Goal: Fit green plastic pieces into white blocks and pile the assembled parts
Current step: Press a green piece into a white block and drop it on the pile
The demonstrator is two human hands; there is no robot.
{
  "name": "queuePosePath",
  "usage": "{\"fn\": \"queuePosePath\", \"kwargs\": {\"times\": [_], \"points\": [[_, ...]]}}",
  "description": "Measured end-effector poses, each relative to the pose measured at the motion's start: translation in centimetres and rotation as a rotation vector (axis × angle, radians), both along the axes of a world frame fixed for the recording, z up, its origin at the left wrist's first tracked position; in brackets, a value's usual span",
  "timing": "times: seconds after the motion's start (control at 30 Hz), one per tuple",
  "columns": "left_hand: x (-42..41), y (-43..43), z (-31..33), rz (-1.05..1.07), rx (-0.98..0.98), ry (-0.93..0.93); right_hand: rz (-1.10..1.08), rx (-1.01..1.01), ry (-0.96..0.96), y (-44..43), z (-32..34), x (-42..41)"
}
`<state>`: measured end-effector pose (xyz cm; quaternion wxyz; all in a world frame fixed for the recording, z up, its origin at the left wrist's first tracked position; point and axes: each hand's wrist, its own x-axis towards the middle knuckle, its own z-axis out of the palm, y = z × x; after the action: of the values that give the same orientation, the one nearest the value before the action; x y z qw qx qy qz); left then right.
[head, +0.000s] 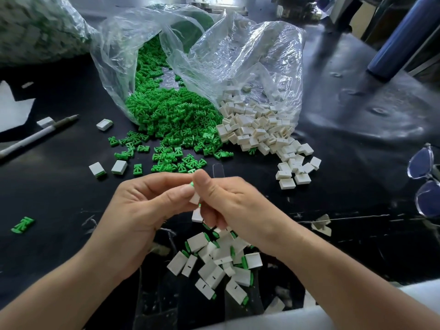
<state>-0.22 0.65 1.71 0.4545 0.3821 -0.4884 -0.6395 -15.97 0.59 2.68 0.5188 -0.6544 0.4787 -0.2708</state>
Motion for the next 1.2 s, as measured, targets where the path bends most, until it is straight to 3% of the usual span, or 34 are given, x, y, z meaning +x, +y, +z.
{"fn": "queuePosePath", "kwargs": {"times": [0.27,0.43,0.87,1.0,1.2], "points": [[-0.4,0.4,0.1,0.019,-0.026,-0.183,-0.379,-0.116,0.091,-2.2,1.1,-4.1],[-0.7,1.1,0.1,-0.159,-0.098,-0.275,-0.558,-0.215,0.380,-3.8,0.6,-7.3],[-0.4,0.3,-0.3,-0.068,-0.072,-0.254,-0.320,-0.072,0.846,-4.0,0.4,-8.9],[-0.1,0.3,-0.7,-0.052,-0.138,-0.326,-0.331,-0.121,0.837,-4.0,0.5,-8.6],[0.0,0.2,-1.2,0.060,-0.415,-0.482,-0.410,-0.279,0.600,-3.3,0.3,-6.5]]}}
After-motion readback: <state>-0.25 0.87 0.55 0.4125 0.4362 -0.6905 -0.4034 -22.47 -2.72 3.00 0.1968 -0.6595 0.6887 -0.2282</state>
